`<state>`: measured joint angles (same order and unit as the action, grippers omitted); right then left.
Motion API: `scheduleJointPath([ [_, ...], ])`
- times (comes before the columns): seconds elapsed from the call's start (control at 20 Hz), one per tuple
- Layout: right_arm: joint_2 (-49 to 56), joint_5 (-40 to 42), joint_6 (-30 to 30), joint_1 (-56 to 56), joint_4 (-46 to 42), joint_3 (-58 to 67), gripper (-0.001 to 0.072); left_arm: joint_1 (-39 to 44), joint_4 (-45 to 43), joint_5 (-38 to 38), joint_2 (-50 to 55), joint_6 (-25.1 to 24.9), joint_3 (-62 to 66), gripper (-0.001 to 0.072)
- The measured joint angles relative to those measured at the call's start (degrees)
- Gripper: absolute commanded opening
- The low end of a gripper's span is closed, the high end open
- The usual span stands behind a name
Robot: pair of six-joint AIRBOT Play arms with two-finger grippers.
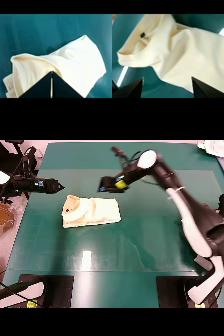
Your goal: Fold the shirts.
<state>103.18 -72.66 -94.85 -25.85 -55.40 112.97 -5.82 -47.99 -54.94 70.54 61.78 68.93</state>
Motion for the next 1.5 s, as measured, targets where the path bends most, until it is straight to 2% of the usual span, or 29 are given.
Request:
scheduleJointPath([
  [0.15, -4.9, -1.8, 3.1, 8.0, 0.1, -7.5, 0.0673, 0.0, 0.0, -0.2, 0.0, -0.2, 0.0, 0.0020],
  [0.35, -8.5, 0.9, 10.3, 17.2, 10.1, -21.7, 0.0673, 0.0, 0.0, -0.2, 0.0, -0.3, 0.0, 0.0020],
  [0.65, -7.0, 8.0, 17.8, 18.9, 17.5, -35.4, 0.0674, 0.0, 0.0, 0.2, 0.0, -0.4, 0.0, 0.0020],
  [0.95, 2.2, 9.5, 24.7, 14.6, 27.5, -32.0, 0.0673, 0.0, 0.0, 0.3, 0.0, -0.4, 0.0, 0.0020],
  [1.2, 9.8, 7.4, 24.3, 10.3, 30.6, -23.5, 0.0673, 0.0, 0.2, -0.1, 0.0, -0.3, 0.0, 0.0020],
  [1.45, 12.3, 6.9, 23.2, 8.4, 31.9, -21.9, 0.0672, 0.0, 0.3, -1.6, 0.0, -0.3, 0.0, 0.0020],
  [1.5, 12.4, 6.8, 23.1, 8.2, 32.1, -22.2, 0.0652, 0.0, 0.3, -1.7, 0.0, -0.3, 0.0, 0.0020],
])
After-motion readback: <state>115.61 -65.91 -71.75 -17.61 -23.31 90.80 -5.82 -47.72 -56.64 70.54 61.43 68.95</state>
